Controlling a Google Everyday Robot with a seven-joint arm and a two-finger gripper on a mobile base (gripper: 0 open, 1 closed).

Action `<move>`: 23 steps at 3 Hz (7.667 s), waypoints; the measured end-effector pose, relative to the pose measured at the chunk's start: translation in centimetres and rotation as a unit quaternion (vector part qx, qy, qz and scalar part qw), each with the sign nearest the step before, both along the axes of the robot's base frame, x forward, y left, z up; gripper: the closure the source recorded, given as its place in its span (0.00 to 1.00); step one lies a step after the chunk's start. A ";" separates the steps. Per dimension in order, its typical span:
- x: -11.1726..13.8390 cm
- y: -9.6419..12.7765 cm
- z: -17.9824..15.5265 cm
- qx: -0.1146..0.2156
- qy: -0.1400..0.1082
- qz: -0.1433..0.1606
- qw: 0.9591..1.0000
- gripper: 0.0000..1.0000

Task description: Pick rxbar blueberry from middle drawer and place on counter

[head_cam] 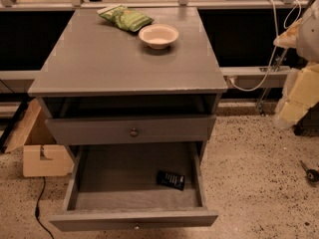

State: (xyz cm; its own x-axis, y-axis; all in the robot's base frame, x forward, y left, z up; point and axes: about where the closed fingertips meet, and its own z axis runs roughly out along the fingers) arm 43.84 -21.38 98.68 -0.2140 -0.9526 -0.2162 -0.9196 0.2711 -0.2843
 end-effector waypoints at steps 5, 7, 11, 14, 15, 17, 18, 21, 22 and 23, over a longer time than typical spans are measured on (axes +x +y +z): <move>2.3 3.6 -14.3 0.228 0.071 -0.029 0.971 0.00; 2.5 4.5 -19.6 0.237 0.066 -0.029 0.969 0.00; 4.1 7.7 -35.0 0.249 0.035 -0.009 0.968 0.00; 7.0 11.8 -46.9 0.261 0.024 0.037 0.964 0.00; 8.9 14.3 -49.8 0.271 0.040 0.069 0.959 0.00; 10.3 15.6 -52.3 0.257 0.043 0.094 0.961 0.00; 11.7 16.9 -55.1 0.241 0.047 0.109 0.963 0.00; 14.0 17.6 -61.5 0.216 0.065 0.115 0.967 0.00; 14.3 16.7 -62.5 0.205 0.075 0.109 0.970 0.00; 14.2 15.4 -63.1 0.193 0.084 0.101 0.972 0.00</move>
Offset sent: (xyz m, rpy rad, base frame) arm 0.0139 0.0050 -0.0755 0.2024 0.1373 0.0167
